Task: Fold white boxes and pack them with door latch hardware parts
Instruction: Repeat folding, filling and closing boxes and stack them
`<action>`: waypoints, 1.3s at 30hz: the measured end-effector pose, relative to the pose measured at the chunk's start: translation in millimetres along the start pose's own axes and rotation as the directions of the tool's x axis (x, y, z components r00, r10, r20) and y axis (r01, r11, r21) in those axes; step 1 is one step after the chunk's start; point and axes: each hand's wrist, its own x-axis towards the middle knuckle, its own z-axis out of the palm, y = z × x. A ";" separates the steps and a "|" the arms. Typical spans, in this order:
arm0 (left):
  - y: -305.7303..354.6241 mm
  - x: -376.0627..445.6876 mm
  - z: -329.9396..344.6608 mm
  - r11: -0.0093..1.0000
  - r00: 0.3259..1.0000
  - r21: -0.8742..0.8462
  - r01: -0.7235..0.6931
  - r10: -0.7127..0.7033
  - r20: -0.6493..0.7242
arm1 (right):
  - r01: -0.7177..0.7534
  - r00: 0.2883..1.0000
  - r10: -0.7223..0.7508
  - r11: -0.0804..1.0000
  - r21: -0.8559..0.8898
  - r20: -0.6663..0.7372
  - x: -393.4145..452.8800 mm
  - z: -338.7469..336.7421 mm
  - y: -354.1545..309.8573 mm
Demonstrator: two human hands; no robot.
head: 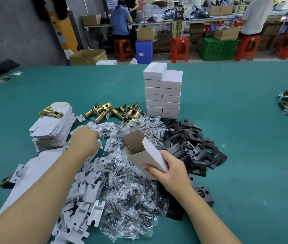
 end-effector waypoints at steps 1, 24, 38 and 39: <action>1.5 2.2 1.0 0.998 1.000 0.063 -0.009 0.008 0.013 | 0.000 1.000 0.000 1.000 0.009 -0.003 0.1 -0.2 0.6; 19.1 -60.5 -67.4 0.501 0.959 -0.819 -0.280 0.120 -0.255 | -0.031 0.994 0.049 0.983 0.180 -0.095 1.1 0.4 -0.3; 29.9 -83.2 -91.3 0.379 0.896 -0.811 -0.445 0.192 -0.401 | -0.100 0.987 0.126 0.969 0.225 -0.101 3.6 -1.8 2.0; 31.7 -83.5 -94.2 0.402 0.883 -0.787 -0.469 0.191 -0.429 | -0.104 0.986 0.129 0.968 0.227 -0.102 4.0 -1.8 2.2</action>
